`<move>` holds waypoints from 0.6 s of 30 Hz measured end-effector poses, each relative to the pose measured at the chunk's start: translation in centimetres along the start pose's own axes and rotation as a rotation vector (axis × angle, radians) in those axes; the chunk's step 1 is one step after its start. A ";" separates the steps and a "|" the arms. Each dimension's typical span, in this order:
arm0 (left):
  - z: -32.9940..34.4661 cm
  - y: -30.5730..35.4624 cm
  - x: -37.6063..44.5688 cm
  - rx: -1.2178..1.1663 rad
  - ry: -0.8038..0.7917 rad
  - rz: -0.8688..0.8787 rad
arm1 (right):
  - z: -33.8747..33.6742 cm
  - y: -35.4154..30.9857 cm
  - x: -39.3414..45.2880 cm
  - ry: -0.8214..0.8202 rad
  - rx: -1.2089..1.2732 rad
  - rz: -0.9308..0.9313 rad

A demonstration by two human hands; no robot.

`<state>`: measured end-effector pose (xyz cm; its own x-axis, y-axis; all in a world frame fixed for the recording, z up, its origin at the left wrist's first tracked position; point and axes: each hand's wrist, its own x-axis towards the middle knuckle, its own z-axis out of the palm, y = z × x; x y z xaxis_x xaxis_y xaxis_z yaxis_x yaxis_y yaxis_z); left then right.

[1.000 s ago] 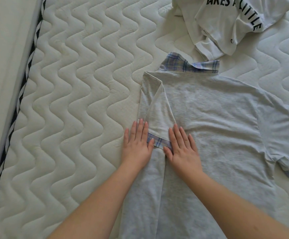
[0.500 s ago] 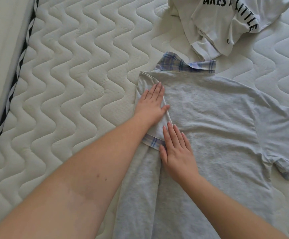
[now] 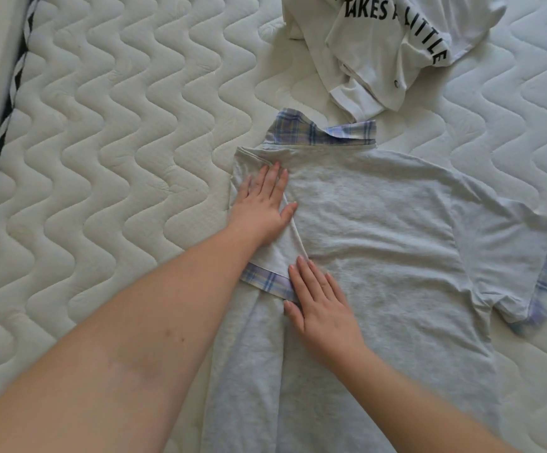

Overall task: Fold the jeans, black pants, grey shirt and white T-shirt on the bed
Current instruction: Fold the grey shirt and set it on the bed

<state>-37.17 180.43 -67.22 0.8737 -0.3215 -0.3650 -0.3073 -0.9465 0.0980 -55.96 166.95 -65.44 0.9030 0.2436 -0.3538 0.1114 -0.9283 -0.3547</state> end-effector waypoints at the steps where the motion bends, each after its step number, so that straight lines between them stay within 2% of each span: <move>1: -0.4 0.4 0.0 0.038 0.012 -0.010 | -0.6 0.6 -0.4 0.021 0.018 0.021; 5: -1.9 3.8 -0.4 0.107 0.100 0.072 | -3.5 4.6 -1.8 0.115 0.062 0.186; 11: -1.9 12.9 0.1 -0.001 0.032 0.262 | -7.1 10.9 -2.9 0.190 0.120 0.381; 15: -1.5 17.1 1.9 0.003 0.000 0.276 | -8.0 14.3 -3.9 0.167 0.162 0.444; 18: -1.7 19.0 3.8 0.011 0.033 0.225 | -8.2 15.9 -4.6 0.180 0.166 0.459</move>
<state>-39.06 161.21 -65.21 0.7945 -0.5252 -0.3048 -0.4996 -0.8507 0.1635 -54.94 148.77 -62.39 0.9020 -0.2441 -0.3562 -0.3673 -0.8673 -0.3359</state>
